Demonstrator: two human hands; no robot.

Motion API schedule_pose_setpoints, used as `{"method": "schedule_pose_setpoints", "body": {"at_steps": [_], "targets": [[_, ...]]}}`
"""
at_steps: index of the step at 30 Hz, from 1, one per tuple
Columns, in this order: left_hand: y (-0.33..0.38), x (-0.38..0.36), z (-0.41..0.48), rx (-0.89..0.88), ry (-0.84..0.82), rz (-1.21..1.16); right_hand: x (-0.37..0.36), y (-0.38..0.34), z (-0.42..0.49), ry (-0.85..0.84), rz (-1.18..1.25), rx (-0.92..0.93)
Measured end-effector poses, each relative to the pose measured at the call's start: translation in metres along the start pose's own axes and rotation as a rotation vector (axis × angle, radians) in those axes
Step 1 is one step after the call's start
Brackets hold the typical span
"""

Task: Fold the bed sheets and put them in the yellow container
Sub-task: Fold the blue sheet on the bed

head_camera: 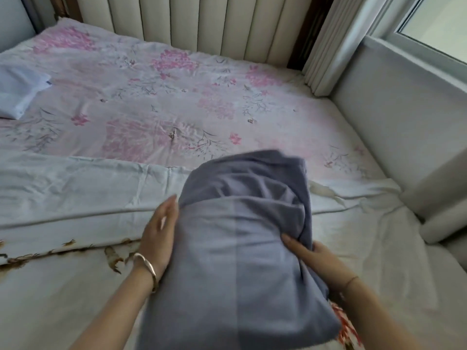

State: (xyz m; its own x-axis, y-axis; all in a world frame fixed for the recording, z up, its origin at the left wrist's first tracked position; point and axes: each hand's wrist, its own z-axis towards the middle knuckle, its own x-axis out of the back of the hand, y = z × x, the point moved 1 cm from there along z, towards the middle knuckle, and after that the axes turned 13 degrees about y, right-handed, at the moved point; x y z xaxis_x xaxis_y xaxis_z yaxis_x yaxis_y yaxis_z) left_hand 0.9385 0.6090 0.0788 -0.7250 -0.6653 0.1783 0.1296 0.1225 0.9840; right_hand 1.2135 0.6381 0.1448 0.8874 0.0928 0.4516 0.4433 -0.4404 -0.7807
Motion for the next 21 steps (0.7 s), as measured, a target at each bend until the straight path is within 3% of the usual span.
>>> {"method": "schedule_pose_setpoints", "body": {"at_steps": [4, 5, 7, 9, 11, 21], "targets": [[-0.064, -0.026, -0.054, 0.044, -0.348, 0.452, -0.007, 0.099, 0.024, 0.198, -0.231, -0.116], [-0.082, -0.032, -0.065, -0.009, -0.425, 0.609, -0.014, 0.113, 0.024, 0.267, -0.273, -0.038], [-0.106, -0.045, -0.082, -0.166, -0.435, 0.871, -0.036, 0.119, 0.016, 0.289, -0.342, 0.301], [-0.111, -0.056, -0.089, -0.285, -0.392, 0.998, -0.066, 0.118, 0.013, 0.202, -0.521, 0.599], [-0.116, -0.070, -0.088, -0.309, -0.357, 1.032, -0.089, 0.128, 0.030, 0.181, -0.646, 0.724], [-0.126, -0.106, -0.042, -0.210, -0.319, 1.181, -0.101, 0.134, 0.142, 0.161, -0.749, 0.453]]}}
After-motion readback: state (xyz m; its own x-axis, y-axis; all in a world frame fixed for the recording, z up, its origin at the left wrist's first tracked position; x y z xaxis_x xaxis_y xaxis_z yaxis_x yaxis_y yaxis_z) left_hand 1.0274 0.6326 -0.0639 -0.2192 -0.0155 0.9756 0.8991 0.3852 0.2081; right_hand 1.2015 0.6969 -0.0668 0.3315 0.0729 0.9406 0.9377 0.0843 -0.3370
